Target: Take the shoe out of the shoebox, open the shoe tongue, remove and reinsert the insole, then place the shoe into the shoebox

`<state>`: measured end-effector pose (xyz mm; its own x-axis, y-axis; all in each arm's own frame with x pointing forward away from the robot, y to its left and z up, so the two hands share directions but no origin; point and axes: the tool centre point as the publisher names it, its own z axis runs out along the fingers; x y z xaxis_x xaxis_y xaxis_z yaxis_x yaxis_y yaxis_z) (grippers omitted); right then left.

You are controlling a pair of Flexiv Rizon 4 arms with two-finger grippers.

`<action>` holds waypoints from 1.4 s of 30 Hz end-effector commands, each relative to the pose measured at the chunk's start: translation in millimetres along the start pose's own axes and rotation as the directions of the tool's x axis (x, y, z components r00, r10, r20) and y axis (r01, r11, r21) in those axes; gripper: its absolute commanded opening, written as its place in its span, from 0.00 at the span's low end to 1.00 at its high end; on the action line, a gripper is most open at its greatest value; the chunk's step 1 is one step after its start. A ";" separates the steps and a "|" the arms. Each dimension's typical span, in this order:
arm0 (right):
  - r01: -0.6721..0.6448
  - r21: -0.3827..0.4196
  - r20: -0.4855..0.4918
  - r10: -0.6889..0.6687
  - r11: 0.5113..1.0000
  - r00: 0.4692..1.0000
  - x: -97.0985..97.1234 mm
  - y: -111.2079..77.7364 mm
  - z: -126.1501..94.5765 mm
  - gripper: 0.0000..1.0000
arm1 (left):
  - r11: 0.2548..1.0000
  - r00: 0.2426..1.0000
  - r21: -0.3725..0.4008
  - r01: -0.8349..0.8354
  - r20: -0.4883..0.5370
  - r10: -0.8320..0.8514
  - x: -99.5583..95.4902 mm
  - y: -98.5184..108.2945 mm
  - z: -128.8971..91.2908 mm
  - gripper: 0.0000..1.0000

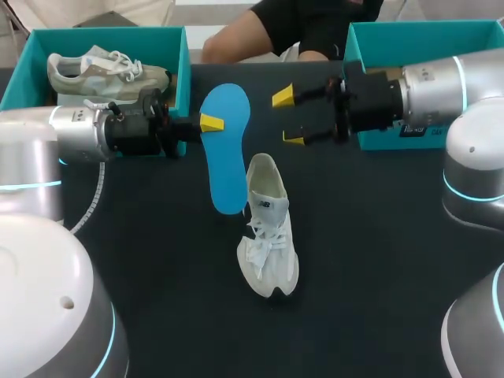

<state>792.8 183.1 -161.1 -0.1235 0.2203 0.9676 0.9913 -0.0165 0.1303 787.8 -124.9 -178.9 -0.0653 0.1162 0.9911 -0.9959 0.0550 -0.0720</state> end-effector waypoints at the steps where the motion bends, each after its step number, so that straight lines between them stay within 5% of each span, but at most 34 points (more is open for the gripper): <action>1: 0.019 0.024 -0.048 -0.018 1.000 0.999 -3.8 6.6 2.0 1.00 | 1.000 1.000 0.003 -0.001 0.001 0.001 0.1 1.2 0.3 0.00; 9: 0.019 0.024 -0.048 -0.018 1.000 0.999 -3.8 6.6 2.0 1.00 | 1.000 1.000 0.003 -0.001 0.001 0.001 0.1 1.2 0.3 0.00; 13: 0.019 0.024 -0.048 -0.018 1.000 0.999 -3.8 6.6 2.0 1.00 | 0.978 0.982 -0.087 -0.189 -0.009 0.189 4.1 2.5 1.0 0.00; 20: 0.019 0.024 -0.048 -0.018 1.000 0.999 -3.8 6.6 2.0 1.00 | 0.895 0.903 -0.122 -0.430 -0.039 0.428 7.3 -4.5 -4.6 0.00; 27: 0.019 0.024 -0.048 -0.018 1.000 0.999 -3.8 6.6 2.0 1.00 | 0.732 0.740 -0.113 -0.672 -0.056 0.671 11.1 -9.2 -10.9 0.00; 33: 0.019 0.024 -0.048 -0.018 1.000 0.999 -3.8 6.6 2.0 1.00 | 0.459 0.462 -0.115 -0.881 -0.004 0.887 12.1 -7.8 -12.4 0.00; 42: 0.019 0.024 -0.048 -0.018 1.000 0.999 -3.8 6.6 2.0 1.00 | 0.281 0.284 -0.094 -0.955 -0.017 0.959 31.9 -22.4 -14.5 0.00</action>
<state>800.2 181.7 -164.0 -0.1435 0.1719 0.9746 0.9896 0.0138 0.1433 812.3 -110.8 -155.3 -0.8792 0.1388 0.4558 -0.4558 0.0336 -0.8895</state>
